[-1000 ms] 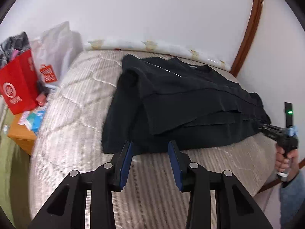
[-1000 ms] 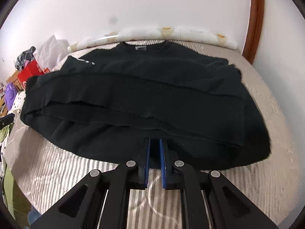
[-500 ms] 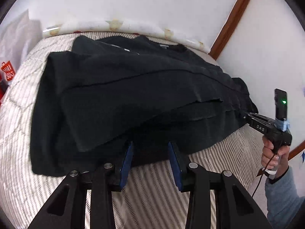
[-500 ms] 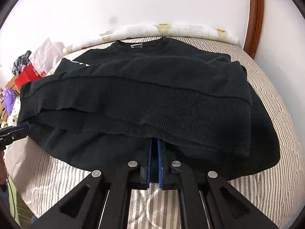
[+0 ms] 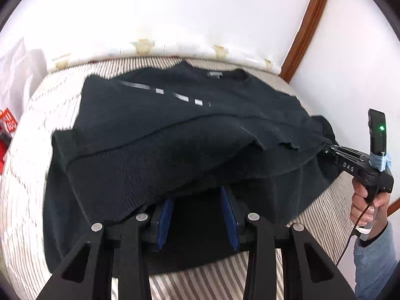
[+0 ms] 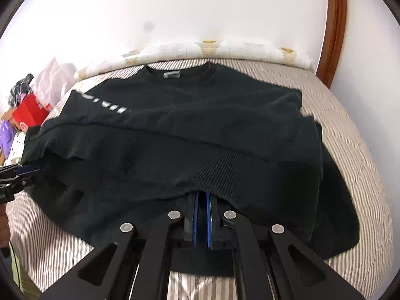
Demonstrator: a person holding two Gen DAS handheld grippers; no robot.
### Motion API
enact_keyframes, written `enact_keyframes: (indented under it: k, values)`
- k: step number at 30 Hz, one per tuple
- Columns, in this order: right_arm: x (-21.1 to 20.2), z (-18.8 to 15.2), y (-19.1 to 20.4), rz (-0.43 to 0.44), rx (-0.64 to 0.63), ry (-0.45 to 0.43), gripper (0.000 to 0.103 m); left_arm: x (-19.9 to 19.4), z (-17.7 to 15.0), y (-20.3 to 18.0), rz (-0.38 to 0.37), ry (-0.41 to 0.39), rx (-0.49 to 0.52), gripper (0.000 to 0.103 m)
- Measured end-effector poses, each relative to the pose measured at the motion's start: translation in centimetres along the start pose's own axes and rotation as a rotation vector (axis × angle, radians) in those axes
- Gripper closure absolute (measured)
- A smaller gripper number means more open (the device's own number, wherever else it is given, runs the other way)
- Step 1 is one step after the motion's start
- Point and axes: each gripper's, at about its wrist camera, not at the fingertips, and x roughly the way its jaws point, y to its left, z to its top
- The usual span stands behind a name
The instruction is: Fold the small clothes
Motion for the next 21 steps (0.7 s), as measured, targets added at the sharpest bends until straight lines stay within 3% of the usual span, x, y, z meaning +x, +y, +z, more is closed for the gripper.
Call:
enact_keyframes:
  k: [7,15,21]
  values:
    - [0.9,4.0,-0.1,-0.002,0.03,-0.034,0.099,-0.3,3.8,0.8,0.027,-0.079,0.018,0.068]
    - [3.9,8.8,0.0,-0.013,0.029,-0.047,0.1,2.6,7.3,3.1,0.055,-0.097,-0.018,0.067]
    - [7.6,12.6,1.3,-0.085,-0.022,-0.049,0.096,4.9,8.5,5.3,0.061,-0.064,-0.087,0.067]
